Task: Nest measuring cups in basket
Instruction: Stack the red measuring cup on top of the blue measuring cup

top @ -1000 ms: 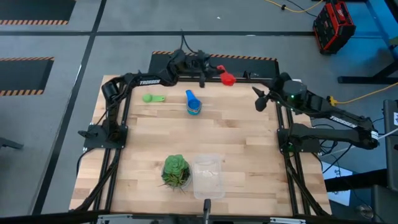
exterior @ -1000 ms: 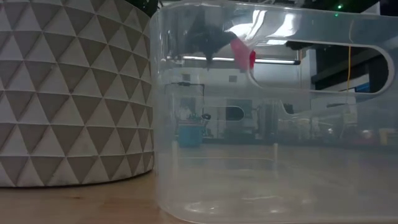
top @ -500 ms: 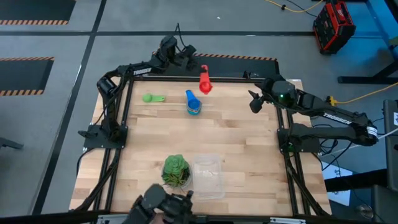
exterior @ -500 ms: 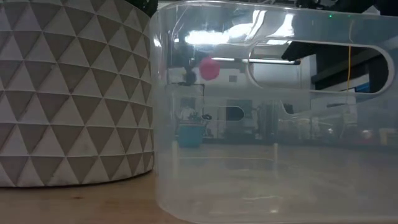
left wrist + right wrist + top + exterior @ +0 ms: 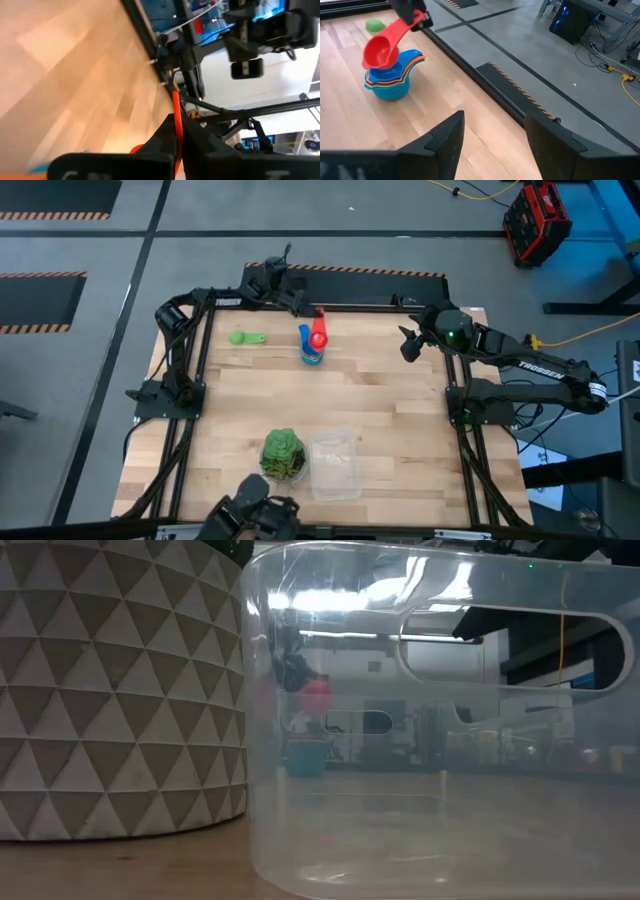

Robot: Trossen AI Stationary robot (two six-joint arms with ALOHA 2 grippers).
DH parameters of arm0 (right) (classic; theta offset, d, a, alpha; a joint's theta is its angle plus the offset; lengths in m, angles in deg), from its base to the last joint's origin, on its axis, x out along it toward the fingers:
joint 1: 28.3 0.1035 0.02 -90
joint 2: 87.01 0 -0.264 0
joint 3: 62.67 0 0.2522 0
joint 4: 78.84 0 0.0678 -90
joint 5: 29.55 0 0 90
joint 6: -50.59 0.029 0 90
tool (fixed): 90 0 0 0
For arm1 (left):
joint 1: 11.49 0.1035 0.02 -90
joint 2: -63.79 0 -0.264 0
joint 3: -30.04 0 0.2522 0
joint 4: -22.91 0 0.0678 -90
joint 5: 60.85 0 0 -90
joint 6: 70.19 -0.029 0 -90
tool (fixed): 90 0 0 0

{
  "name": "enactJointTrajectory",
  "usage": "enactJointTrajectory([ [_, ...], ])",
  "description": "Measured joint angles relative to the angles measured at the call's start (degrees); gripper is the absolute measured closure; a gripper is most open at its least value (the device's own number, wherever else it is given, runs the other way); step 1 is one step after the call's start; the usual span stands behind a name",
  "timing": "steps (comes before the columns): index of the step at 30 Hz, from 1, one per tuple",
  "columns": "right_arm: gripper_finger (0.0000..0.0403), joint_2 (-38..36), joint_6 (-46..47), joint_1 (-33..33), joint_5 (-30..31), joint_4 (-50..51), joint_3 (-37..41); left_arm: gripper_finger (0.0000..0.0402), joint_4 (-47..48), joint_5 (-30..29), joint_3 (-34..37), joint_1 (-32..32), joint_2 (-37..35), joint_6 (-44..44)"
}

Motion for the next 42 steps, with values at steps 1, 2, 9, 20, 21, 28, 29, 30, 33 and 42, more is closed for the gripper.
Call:
enactJointTrajectory([
  [1,0.0191,0.00,-0.02,0.00,-0.01,-0.01,0.00,0.0399,-0.01,-0.07,0.78,0.06,0.00,0.03],
  [2,0.0191,0.00,-0.09,0.00,-0.01,0.00,0.00,0.0399,0.01,-0.17,1.44,0.13,0.00,0.03],
  [9,0.0191,0.00,-0.19,0.00,0.00,0.00,0.00,0.0399,0.07,-2.98,5.07,0.07,0.00,0.18],
  [20,0.0191,0.00,-0.19,0.00,0.01,0.00,0.00,0.0398,0.48,-4.07,5.51,1.07,0.00,0.19],
  [21,0.0191,0.00,-0.19,0.00,0.01,0.00,0.00,0.0398,0.56,-4.08,5.51,1.24,0.00,0.18],
  [28,0.0191,0.01,-0.19,0.00,0.01,0.00,0.00,0.0398,5.83,-5.87,5.51,1.22,0.00,-1.48],
  [29,0.0191,0.00,-0.19,0.00,0.01,0.00,0.00,0.0398,7.06,-6.67,5.51,1.07,0.00,-2.08],
  [30,0.0191,0.00,-0.19,0.00,0.00,0.00,0.00,0.0398,7.87,-7.22,5.51,0.94,0.00,-2.74],
  [33,0.0191,0.02,-0.19,-0.02,0.01,0.00,0.00,0.0397,8.36,-7.74,5.51,0.87,-0.02,-3.10],
  [42,0.0191,0.02,-0.21,0.00,0.01,0.00,0.00,0.0386,8.39,-8.28,5.51,0.85,-0.02,-3.45],
])
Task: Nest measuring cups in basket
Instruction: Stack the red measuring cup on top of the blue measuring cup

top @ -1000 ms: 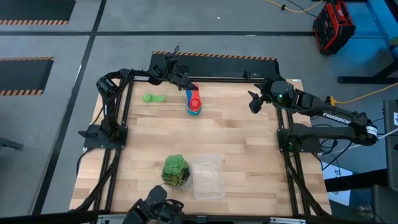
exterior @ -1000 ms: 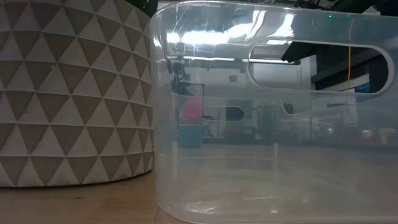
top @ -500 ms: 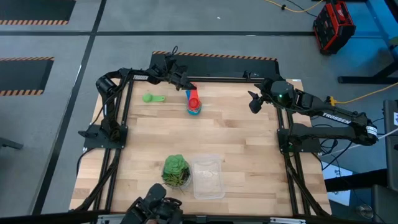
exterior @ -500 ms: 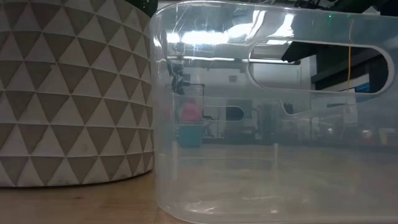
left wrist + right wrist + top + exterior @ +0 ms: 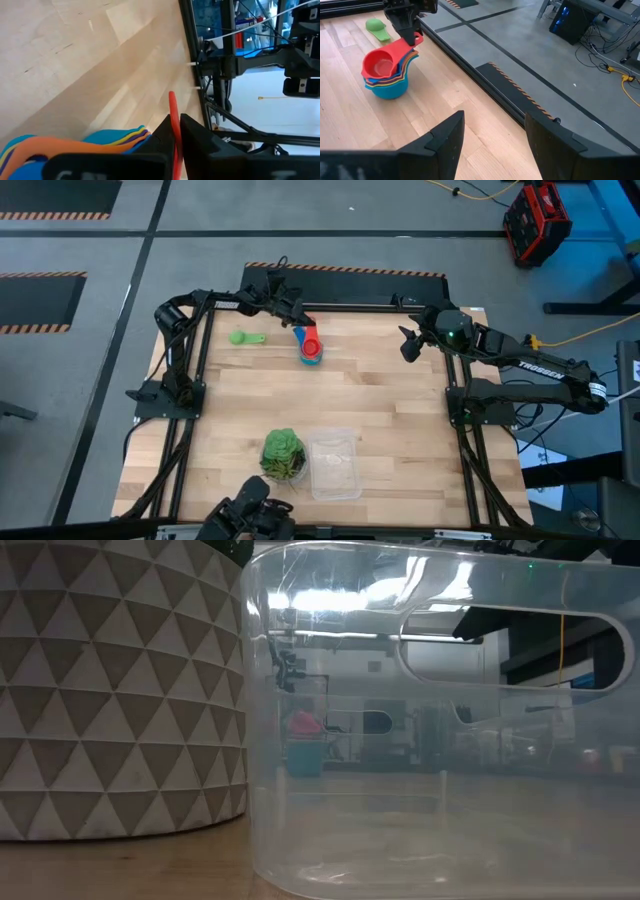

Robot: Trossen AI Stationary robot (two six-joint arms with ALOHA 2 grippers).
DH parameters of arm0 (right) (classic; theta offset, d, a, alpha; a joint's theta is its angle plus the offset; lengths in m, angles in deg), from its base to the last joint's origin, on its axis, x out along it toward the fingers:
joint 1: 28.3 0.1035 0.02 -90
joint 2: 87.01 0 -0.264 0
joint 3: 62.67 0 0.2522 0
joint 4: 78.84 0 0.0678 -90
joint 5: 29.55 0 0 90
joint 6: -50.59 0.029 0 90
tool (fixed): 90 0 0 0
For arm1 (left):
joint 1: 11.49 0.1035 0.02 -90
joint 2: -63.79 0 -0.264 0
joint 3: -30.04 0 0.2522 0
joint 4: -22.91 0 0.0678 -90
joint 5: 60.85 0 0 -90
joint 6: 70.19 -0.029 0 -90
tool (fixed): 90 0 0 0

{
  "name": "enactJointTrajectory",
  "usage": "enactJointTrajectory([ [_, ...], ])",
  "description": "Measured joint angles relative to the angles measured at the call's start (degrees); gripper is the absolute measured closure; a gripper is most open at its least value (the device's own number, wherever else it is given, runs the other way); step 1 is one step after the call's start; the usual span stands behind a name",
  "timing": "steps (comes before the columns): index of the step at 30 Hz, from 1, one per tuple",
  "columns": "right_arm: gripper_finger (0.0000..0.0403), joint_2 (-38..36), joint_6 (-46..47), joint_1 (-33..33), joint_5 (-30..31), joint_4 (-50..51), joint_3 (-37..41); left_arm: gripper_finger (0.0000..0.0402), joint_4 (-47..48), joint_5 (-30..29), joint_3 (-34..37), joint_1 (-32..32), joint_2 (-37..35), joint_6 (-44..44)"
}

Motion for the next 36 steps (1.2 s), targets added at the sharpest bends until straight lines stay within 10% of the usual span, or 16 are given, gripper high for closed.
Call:
enactJointTrajectory([
  [36,0.0191,0.00,-0.86,-0.01,-0.01,0.00,0.00,0.0293,0.98,0.08,0.00,4.34,0.00,0.34],
])
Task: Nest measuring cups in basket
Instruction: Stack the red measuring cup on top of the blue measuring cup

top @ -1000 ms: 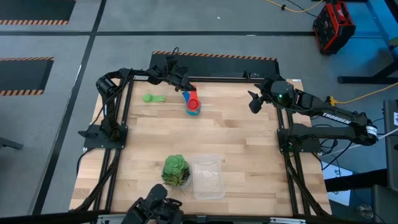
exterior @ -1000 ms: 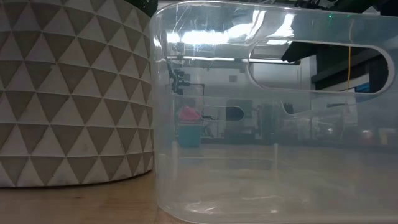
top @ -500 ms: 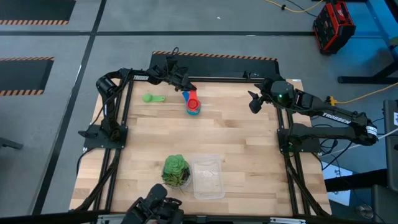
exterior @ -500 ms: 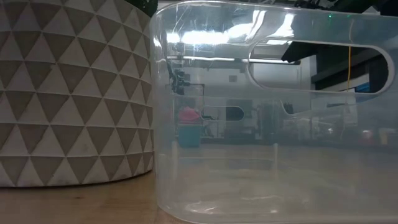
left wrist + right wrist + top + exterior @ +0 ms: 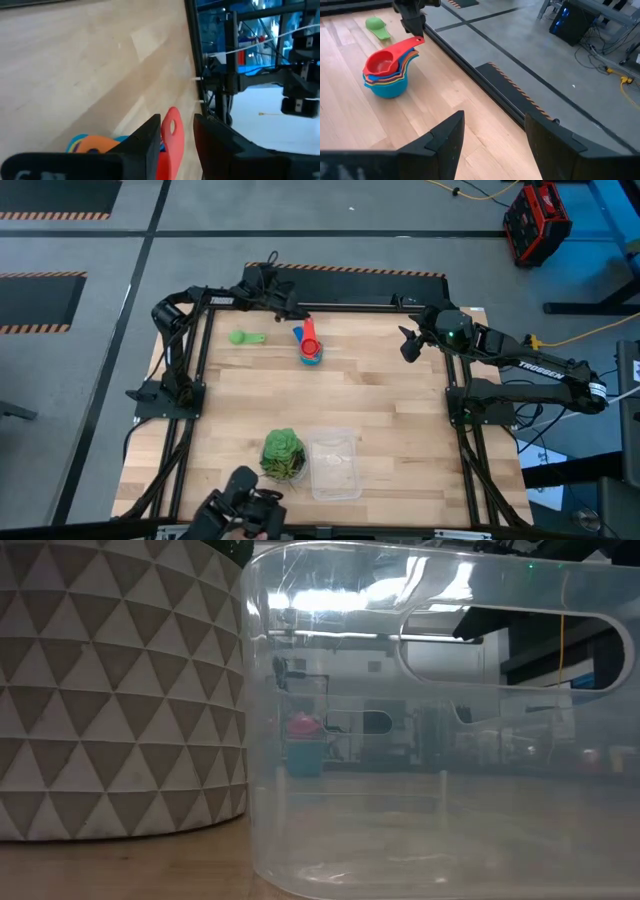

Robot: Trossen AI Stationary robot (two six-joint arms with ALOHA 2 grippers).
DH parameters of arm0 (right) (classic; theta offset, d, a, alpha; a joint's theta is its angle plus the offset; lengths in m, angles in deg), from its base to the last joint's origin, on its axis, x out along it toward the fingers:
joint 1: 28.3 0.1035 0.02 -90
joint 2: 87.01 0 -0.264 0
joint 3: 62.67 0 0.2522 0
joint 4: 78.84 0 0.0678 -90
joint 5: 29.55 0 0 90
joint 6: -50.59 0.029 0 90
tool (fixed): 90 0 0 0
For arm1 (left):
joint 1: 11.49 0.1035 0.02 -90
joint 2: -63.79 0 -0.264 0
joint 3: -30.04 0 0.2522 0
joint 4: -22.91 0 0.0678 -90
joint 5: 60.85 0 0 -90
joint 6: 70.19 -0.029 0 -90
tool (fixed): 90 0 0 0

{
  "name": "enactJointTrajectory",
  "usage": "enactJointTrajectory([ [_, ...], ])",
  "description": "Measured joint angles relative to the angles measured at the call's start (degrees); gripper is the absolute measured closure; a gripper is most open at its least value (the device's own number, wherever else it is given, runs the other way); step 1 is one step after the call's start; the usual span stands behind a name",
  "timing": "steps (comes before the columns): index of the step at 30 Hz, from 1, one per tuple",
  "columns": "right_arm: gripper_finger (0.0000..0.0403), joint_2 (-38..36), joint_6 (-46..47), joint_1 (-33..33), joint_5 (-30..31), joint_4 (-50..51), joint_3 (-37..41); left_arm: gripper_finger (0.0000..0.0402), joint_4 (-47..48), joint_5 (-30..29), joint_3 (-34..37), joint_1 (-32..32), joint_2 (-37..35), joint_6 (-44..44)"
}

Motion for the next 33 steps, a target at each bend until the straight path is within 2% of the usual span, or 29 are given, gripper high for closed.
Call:
enactJointTrajectory([
  [4,0.0191,0.00,-0.52,0.01,-0.01,0.00,0.00,0.0293,0.10,3.11,0.02,0.46,0.00,0.04],
  [9,0.0191,0.00,-0.52,-0.01,0.01,0.00,0.00,0.0293,-0.19,2.82,0.02,1.08,0.00,-0.62],
  [16,0.0191,0.00,-0.50,0.01,0.00,-0.01,0.00,0.0293,-0.78,-2.95,0.02,4.06,0.00,-2.07],
  [20,0.0191,0.00,-0.50,0.01,0.01,-0.02,0.00,0.0293,-8.18,-5.49,0.02,5.04,0.00,-3.83],
  [22,0.0191,0.00,-0.50,-0.01,-0.01,-0.02,0.00,0.0293,-10.84,-5.15,0.00,4.35,-0.50,-3.11],
  [27,0.0191,0.00,-0.48,-0.01,0.01,-0.03,0.00,0.0293,-6.73,-6.58,0.00,2.22,-3.26,-3.35],
  [33,0.0191,0.00,-0.48,0.01,0.01,-0.04,0.00,0.0293,-6.05,-4.46,0.02,-0.62,-5.46,-1.55],
])
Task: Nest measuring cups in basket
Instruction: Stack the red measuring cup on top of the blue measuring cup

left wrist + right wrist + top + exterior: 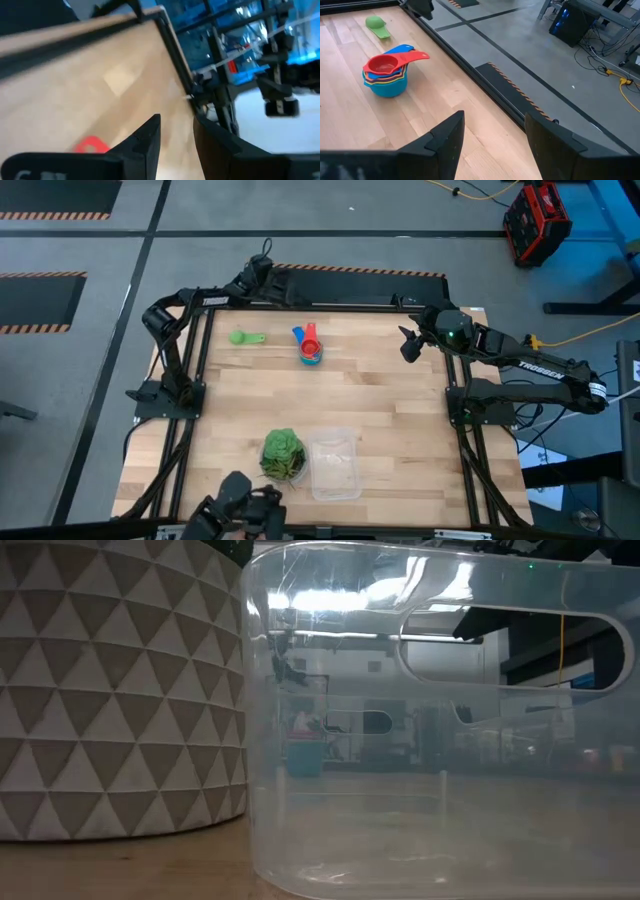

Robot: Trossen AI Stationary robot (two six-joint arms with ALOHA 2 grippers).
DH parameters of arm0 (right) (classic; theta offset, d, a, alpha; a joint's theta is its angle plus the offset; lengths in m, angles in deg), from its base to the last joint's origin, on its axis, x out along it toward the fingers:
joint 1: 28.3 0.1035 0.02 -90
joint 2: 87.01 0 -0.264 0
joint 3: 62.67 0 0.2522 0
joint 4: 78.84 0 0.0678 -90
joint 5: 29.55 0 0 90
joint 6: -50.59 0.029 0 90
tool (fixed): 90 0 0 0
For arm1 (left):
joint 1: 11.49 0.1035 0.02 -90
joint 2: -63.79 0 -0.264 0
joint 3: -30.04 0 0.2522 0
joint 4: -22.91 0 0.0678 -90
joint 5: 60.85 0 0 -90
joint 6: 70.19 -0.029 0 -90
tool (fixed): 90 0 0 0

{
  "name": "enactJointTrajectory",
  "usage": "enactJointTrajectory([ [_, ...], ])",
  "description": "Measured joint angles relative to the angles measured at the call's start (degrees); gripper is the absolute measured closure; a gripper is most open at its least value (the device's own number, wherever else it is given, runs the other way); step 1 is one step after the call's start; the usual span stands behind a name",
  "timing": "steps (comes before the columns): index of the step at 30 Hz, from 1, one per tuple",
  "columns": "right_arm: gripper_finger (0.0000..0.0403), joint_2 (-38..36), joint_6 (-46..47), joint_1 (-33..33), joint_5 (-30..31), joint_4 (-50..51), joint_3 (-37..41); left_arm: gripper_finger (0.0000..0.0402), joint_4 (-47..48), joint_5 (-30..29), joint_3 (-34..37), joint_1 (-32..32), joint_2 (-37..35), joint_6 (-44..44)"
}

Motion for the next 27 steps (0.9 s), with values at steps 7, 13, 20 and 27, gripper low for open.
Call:
enactJointTrajectory([
  [7,0.0191,0.00,0.00,-0.02,0.01,-0.01,0.00,0.0293,0.21,-0.10,0.00,-4.12,-5.73,0.15],
  [13,0.0191,0.95,0.00,-0.06,0.09,-2.77,0.00,0.0293,3.58,-0.33,0.00,-7.17,-12.80,-1.26],
  [20,0.0191,7.67,-3.02,-1.33,-0.01,-13.60,-0.07,0.0293,35.91,-14.15,-0.06,-10.16,-21.27,-19.42],
  [27,0.0191,18.82,-2.95,-4.09,-7.01,-25.93,-0.07,0.0293,60.66,-42.93,0.03,-12.86,-22.78,-28.67],
])
